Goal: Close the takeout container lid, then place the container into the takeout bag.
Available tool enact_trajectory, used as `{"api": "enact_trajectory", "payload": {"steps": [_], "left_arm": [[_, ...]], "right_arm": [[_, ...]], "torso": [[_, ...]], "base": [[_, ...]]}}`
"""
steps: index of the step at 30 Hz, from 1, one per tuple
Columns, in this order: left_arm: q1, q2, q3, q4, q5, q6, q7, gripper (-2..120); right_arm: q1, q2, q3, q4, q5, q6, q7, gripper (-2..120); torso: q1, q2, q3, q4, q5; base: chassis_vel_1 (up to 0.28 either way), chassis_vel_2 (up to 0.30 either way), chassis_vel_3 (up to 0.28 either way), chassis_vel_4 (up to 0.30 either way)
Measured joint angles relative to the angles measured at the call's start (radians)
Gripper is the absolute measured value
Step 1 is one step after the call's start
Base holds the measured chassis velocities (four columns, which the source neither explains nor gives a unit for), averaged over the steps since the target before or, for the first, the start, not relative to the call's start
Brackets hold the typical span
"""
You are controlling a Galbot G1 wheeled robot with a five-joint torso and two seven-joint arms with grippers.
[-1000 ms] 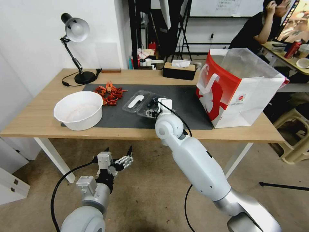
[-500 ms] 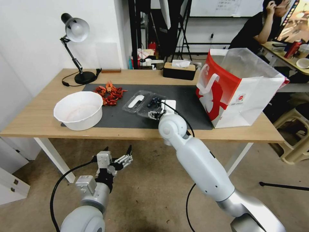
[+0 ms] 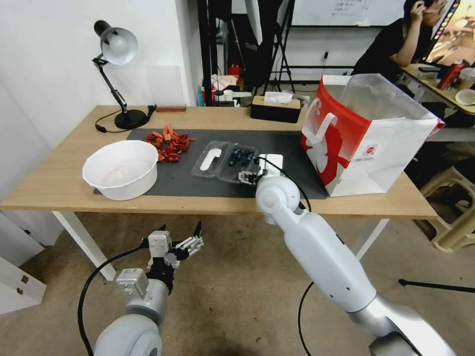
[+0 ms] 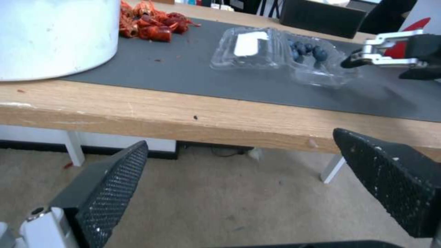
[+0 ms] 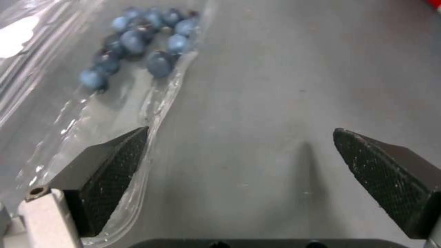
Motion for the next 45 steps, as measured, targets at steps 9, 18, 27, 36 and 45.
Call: {"api": "enact_trajectory", "payload": {"steps": [9,18,27,36,45], "left_arm": [[-0.005,0.000,0.003,0.006,-0.001,-0.003,-0.004,100],[-0.005,-0.001,0.005,0.007,-0.001,-0.003,-0.005,100],[0.007,-0.006,0.005,-0.001,0.001,-0.015,-0.006,100],[0.009,0.002,0.008,-0.007,0.000,-0.018,0.000,100],[-0.006,0.002,0.026,0.008,-0.010,-0.025,-0.009,100]], "right_arm": [[-0.008,-0.078,0.017,0.030,0.023,0.000,-0.014,100],[-0.040,-0.098,0.057,0.080,-0.014,0.008,-0.099,100],[-0.233,-0.193,0.145,0.242,-0.277,0.285,-0.440,100],[-0.662,-0.263,0.323,0.365,-0.583,0.711,-0.713,100],[-0.986,-0.186,0.408,0.413,-0.740,0.957,-0.712,100]], "torso": [[0.000,0.000,0.000,-0.0001,0.0000],[0.000,0.000,0.000,0.0001,0.0000],[0.000,0.000,0.000,0.0000,-0.0001],[0.000,0.000,0.000,-0.0001,0.0000],[0.000,0.000,0.000,-0.0001,-0.0001]], "base": [[0.000,0.000,0.000,0.000],[0.000,0.000,0.000,0.000],[0.000,0.000,0.000,0.000],[0.000,0.000,0.000,0.000],[0.000,0.000,0.000,0.000]]}}
